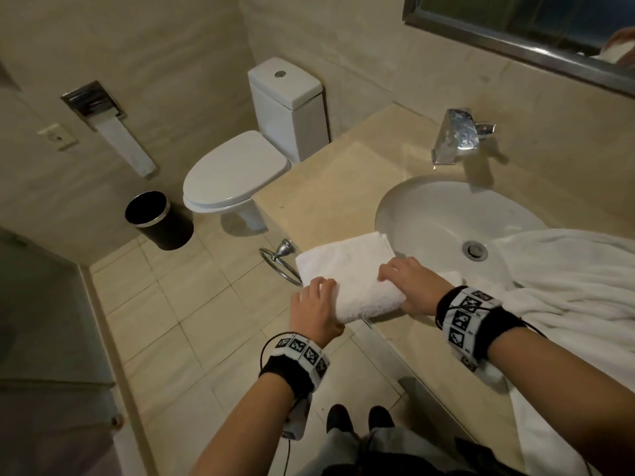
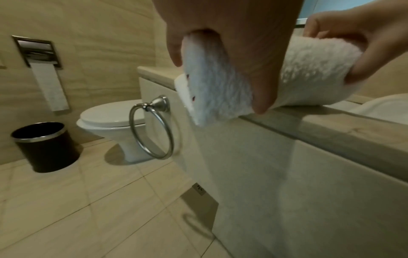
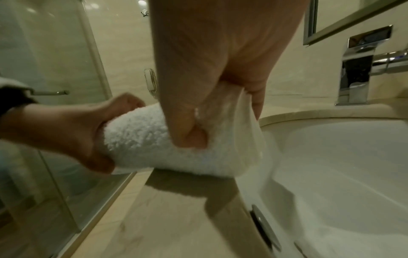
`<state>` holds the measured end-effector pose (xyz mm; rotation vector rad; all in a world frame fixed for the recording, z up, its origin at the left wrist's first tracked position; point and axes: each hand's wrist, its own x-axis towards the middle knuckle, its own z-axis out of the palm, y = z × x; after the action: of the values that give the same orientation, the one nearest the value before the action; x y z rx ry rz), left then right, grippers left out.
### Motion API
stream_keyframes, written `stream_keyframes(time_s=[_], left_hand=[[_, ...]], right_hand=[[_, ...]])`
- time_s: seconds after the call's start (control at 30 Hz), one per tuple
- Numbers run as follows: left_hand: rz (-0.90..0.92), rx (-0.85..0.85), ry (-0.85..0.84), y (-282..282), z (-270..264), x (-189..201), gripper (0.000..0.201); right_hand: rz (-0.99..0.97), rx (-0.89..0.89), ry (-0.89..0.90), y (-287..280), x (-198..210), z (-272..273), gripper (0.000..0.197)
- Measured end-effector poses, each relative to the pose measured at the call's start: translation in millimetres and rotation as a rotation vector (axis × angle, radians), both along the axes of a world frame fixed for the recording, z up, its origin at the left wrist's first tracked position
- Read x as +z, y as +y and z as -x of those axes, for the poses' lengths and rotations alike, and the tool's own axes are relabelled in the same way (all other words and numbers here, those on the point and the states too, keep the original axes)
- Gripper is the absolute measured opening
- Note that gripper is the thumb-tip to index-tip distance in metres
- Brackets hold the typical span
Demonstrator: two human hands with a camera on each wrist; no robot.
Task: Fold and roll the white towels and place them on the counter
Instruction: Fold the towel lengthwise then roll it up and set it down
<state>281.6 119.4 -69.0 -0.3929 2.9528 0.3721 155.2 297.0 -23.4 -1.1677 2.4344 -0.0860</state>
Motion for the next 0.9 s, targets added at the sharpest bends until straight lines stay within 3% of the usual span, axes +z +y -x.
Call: stream_keyframes(time_s=[0.1, 0.23, 0.37, 0.53, 0.6, 0.63, 0.7, 0.77, 0.83, 0.9], left_hand=[[-0.066, 0.063, 0.026, -17.3, -14.2, -6.1, 0.073], [-0.353, 0.178, 0.095, -32.7, -12.5, -3.4, 0.077], [-0.498, 0.258, 0.040, -42.7, -1.5, 0.7, 0.081], [-0.527, 0.342, -0.045, -55.6, 15.3, 2.4, 0.078], [-0.537, 0.365, -0.064, -60.4, 20.3, 0.4, 0.075], [-0.554, 0.380, -0.076, -61.7, 21.5, 0.2, 0.073], [-0.587, 0.394, -0.102, -63.1, 22.5, -1.6, 0.071], [-0.601, 0.393, -0.121, -65.0, 24.0, -2.4, 0.071], [-0.606, 0.389, -0.138, -67.2, 24.4, -1.2, 0.075], [-0.604, 0.378, -0.161, -68.8, 25.0, 1.7, 0.083]], right_hand=[[-0.056, -0.039, -0.133, -8.1, 4.1, 9.7, 0.058], [-0.138, -0.133, -0.265, -21.1, 8.9, 21.6, 0.050], [-0.130, -0.270, -0.349, -31.0, 7.2, 35.6, 0.044], [-0.096, -0.402, -0.385, -35.4, -2.0, 38.8, 0.063], [-0.071, -0.456, -0.251, -37.6, -5.1, 34.0, 0.053], [-0.035, -0.436, -0.092, -37.7, -5.4, 30.3, 0.050], [0.095, -0.318, 0.260, -38.5, -6.3, 23.2, 0.044], [0.196, -0.122, 0.432, -37.2, -12.7, 14.6, 0.040], [0.142, 0.015, 0.465, -35.1, -20.9, 0.8, 0.038], [0.031, 0.059, 0.425, -33.2, -23.6, -9.1, 0.060]])
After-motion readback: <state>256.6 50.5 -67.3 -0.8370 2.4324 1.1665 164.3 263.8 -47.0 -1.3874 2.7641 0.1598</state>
